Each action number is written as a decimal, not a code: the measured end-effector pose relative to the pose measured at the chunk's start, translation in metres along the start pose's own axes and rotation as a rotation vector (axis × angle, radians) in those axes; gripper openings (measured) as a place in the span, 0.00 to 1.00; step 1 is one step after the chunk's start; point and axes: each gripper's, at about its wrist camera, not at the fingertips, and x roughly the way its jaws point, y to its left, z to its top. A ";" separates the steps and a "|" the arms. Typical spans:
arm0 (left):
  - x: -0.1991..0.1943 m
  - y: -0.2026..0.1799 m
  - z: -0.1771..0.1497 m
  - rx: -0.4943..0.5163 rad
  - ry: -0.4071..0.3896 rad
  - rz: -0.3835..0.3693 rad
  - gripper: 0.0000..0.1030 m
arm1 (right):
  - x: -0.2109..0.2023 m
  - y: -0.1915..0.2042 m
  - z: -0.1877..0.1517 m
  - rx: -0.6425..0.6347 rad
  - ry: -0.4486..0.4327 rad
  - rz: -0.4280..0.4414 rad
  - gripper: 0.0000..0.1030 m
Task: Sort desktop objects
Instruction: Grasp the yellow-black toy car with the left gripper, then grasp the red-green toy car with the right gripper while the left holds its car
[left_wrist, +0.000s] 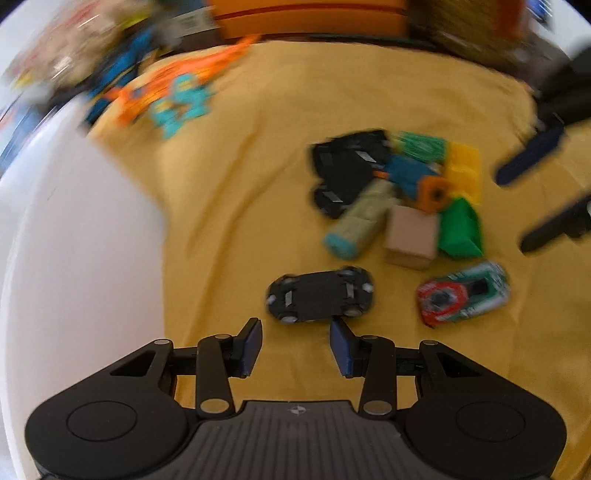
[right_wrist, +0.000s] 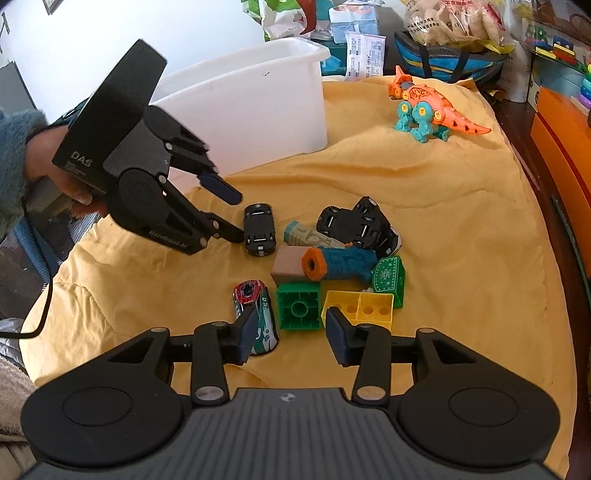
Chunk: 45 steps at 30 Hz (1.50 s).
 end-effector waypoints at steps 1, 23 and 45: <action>0.001 -0.004 0.003 0.051 -0.002 -0.007 0.43 | 0.000 0.000 0.000 0.003 0.001 0.000 0.44; 0.000 -0.010 0.020 0.039 -0.110 -0.124 0.22 | 0.004 -0.005 0.001 0.035 0.012 0.024 0.47; -0.031 -0.021 -0.068 -0.625 0.051 0.142 0.69 | 0.030 0.033 0.006 -0.160 0.046 0.166 0.47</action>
